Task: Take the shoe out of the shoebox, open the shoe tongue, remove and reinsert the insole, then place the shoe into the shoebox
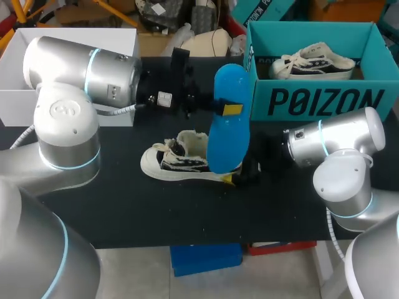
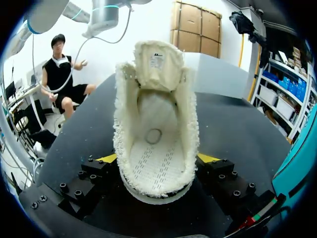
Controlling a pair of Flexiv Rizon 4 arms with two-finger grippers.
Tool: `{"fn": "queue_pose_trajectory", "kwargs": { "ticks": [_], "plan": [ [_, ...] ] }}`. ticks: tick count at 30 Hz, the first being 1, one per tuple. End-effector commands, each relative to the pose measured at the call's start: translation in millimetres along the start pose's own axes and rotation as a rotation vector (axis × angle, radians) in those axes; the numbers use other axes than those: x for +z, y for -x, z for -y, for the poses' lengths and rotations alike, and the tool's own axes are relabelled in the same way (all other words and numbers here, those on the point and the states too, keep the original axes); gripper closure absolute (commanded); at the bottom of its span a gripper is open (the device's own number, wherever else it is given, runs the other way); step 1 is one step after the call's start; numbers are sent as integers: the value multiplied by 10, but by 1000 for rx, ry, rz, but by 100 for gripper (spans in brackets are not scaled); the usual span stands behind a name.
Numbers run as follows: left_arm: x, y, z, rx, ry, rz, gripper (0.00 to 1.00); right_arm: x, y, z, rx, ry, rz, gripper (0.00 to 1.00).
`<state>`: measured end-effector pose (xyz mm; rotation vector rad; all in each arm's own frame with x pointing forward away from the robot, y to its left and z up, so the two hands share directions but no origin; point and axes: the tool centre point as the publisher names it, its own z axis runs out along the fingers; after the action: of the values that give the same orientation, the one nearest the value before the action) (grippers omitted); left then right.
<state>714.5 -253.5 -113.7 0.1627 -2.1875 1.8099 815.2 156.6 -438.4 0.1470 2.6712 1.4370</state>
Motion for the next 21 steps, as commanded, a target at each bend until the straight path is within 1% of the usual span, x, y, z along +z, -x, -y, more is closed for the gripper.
{"fn": "queue_pose_trajectory", "kwargs": {
  "ticks": [1, 3, 4, 5, 20, 21],
  "plan": [
    [-57, -212, 195, -44, 28, -18, 100, 7, -8, 11, 1, -2, 1, 100],
    [-60, -317, 285, -55, 19, -34, 100, 7, -8, 11, 1, -2, 1, 100],
    [-71, -368, 322, -41, 28, -18, 100, 7, -8, 11, 1, -2, 1, 100],
    [-92, -350, 349, -34, 23, -13, 100, 7, -8, 11, 1, -2, 1, 100],
    [-92, -350, 349, -34, 23, -13, 100, 7, -8, 11, 1, -2, 1, 100],
    [-88, -374, 355, -76, 14, -25, 100, 7, -8, 11, 1, -2, 1, 100]
  ]
}}
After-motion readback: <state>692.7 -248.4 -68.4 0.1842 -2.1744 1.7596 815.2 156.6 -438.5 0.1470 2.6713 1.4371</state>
